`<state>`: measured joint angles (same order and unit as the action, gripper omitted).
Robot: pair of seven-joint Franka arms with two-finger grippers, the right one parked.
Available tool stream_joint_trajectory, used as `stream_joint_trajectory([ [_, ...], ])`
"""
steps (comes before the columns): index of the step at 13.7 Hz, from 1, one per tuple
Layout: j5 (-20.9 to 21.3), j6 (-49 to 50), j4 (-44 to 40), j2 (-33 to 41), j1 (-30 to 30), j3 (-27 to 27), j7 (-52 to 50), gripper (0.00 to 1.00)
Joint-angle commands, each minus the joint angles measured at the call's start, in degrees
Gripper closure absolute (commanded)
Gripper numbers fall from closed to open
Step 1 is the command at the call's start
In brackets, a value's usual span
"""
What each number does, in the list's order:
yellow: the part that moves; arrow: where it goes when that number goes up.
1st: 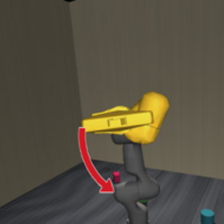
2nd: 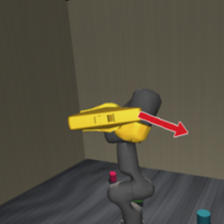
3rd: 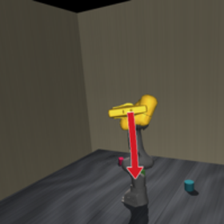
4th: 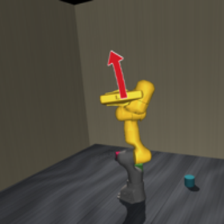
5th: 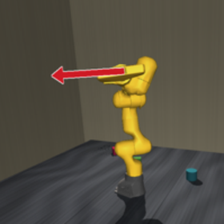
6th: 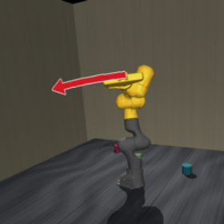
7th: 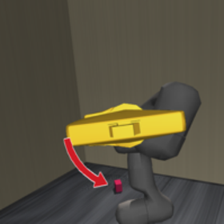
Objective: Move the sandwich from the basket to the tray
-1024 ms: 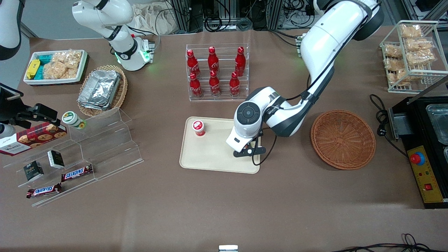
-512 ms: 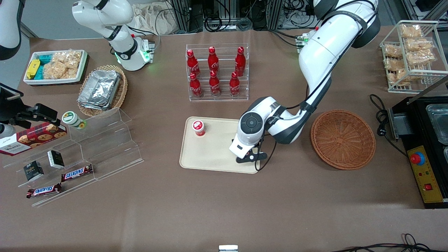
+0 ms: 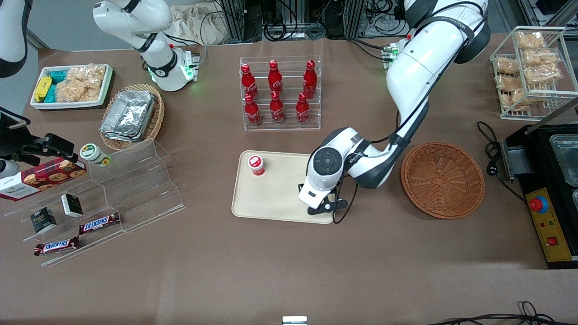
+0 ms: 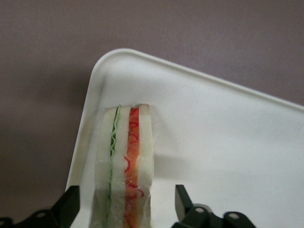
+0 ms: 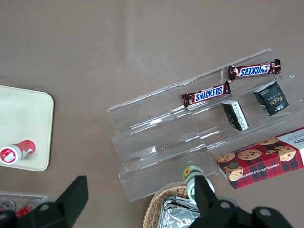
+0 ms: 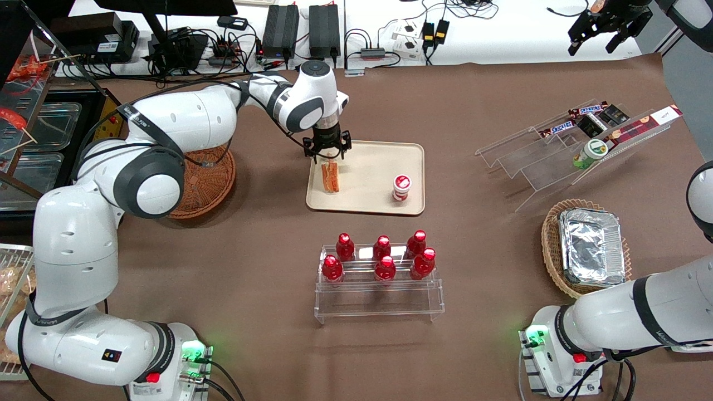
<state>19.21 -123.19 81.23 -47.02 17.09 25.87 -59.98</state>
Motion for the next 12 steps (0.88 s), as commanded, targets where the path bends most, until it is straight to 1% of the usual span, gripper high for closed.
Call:
stream_joint_trajectory([
  [1,1.18,2.5,0.24,5.52,0.14,-0.21,-5.66,0.0],
  [3,1.36,5.23,0.24,9.73,-0.04,-0.21,-12.33,0.0],
  [4,1.18,7.24,0.33,12.19,-0.21,-0.21,-13.84,0.0],
  [6,0.83,13.73,0.42,16.85,-1.88,-0.21,-14.12,0.0],
  [9,0.04,18.94,3.57,25.28,-5.22,0.14,-13.06,0.0],
  [10,-1.27,19.73,5.5,28.44,-6.44,0.14,-12.89,0.0],
  [11,-3.89,19.91,7.17,31.61,-8.46,0.14,-10.1,0.0],
  [12,-6.53,20.44,8.15,34.34,-10.22,0.14,-4.85,0.0],
])
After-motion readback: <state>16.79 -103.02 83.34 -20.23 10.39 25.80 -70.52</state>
